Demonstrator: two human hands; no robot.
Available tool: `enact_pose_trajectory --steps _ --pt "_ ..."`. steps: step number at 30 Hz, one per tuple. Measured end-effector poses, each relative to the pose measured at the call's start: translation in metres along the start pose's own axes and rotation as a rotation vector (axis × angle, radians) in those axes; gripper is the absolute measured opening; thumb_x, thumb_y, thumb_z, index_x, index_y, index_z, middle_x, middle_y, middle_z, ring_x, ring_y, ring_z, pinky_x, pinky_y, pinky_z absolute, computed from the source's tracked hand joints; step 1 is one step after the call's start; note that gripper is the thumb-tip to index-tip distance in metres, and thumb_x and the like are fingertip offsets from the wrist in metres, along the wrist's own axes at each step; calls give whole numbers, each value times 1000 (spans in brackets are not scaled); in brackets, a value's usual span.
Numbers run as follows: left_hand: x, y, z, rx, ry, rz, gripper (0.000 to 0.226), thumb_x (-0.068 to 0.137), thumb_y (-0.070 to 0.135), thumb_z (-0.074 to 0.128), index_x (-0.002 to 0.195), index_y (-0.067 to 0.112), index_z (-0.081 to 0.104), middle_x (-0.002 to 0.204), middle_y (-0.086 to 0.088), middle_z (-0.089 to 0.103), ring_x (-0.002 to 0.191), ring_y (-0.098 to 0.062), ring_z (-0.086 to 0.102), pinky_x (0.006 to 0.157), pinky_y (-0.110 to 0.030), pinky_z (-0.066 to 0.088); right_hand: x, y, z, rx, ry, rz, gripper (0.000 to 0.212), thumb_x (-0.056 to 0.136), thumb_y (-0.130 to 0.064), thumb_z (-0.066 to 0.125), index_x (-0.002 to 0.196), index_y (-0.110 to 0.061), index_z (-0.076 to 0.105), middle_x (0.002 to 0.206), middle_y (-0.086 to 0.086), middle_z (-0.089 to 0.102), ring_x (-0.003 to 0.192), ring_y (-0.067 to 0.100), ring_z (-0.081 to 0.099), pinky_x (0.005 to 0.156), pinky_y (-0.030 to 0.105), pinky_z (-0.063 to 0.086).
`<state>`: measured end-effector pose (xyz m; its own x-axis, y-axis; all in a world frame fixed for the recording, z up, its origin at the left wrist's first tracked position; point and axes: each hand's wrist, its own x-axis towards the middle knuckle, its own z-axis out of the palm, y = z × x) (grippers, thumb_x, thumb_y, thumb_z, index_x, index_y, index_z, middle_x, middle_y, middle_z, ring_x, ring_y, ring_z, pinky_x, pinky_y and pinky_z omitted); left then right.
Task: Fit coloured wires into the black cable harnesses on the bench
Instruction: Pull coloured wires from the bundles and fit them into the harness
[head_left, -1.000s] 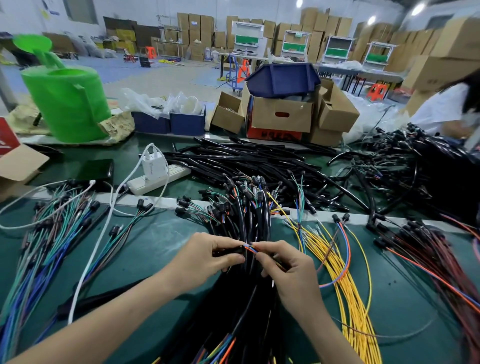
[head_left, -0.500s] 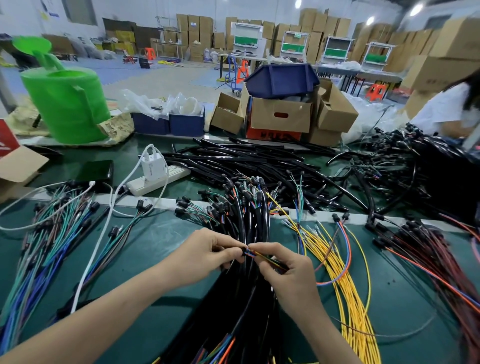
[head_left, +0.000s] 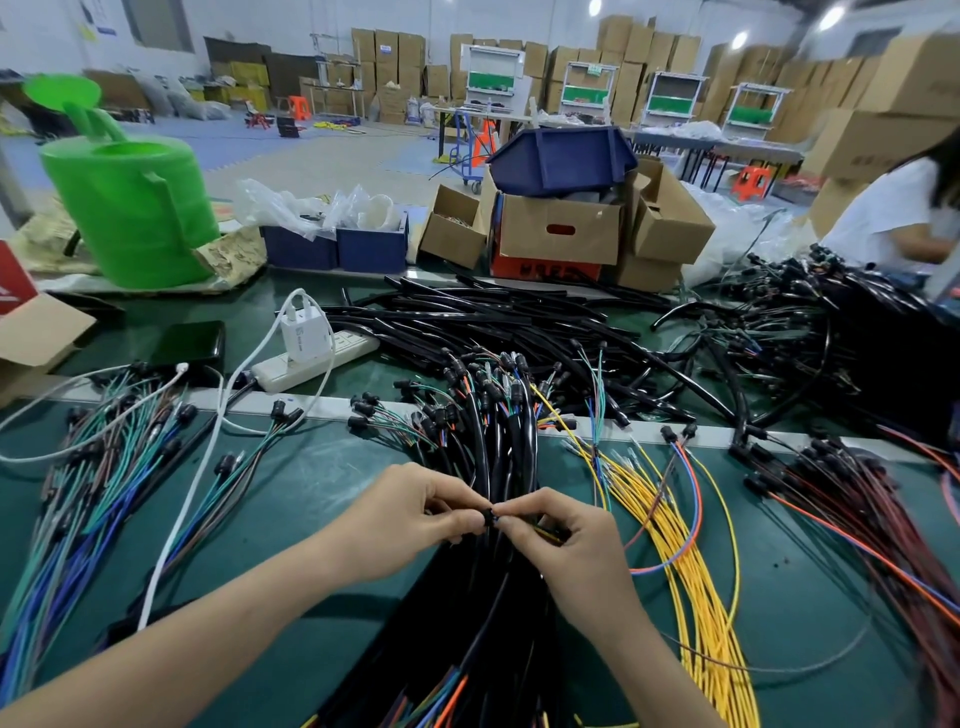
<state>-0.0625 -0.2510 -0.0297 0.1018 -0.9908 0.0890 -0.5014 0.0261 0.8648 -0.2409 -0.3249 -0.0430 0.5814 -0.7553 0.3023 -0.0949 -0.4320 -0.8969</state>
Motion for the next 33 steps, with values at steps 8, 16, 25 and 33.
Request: enact_pose_trajectory --steps 8,16,25,33 --pt "2 6 1 223 -42 25 13 80 18 74 89 27 77 76 11 72 71 0 64 66 -11 46 0 1 -2 -86 -87 1 15 77 -5 74 76 -19 69 70 -14 68 65 -1 61 64 9 41" --pt "11 18 6 335 -58 121 15 79 19 74 94 20 77 84 7 74 80 7 61 69 -3 38 3 -1 -8 -128 -68 -63 15 76 -1 65 73 -15 59 78 -1 57 67 15 52 62 28 43" --pt "12 22 26 568 -121 215 13 93 21 54 96 12 63 93 -6 67 91 -22 59 75 -30 40 -2 3 1 -160 -94 -123 25 65 -7 46 85 -22 44 70 -14 42 61 7 39 57 18 31" --pt "-10 34 -16 559 -139 113 13 98 32 44 90 24 51 73 7 58 73 -14 56 72 -37 46 15 -8 -17 -954 20 -326 35 69 -39 77 67 -16 52 44 -4 48 38 21 47 40 21 31"
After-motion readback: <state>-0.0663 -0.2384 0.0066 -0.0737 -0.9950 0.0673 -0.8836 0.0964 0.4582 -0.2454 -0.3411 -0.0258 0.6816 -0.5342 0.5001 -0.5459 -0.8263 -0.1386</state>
